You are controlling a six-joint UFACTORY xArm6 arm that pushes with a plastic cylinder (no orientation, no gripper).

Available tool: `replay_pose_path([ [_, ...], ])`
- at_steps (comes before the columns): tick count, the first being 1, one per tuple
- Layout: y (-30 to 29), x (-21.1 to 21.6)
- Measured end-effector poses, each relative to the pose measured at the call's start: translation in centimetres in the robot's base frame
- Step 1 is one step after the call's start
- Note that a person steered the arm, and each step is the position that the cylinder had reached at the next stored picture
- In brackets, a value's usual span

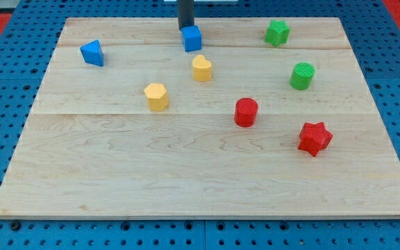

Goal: Push blue cube into yellow heart

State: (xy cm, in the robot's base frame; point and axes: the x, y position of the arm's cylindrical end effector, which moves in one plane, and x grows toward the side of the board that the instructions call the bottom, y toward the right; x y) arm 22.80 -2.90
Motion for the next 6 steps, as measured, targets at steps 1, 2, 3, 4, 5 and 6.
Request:
replay_pose_path([
  [1, 0.0, 1.4],
  [2, 0.1, 3.9],
  [3, -1.4, 1.5],
  [4, -3.8, -3.5],
  [5, -8.6, -3.6],
  [6, -16.4, -3.6],
])
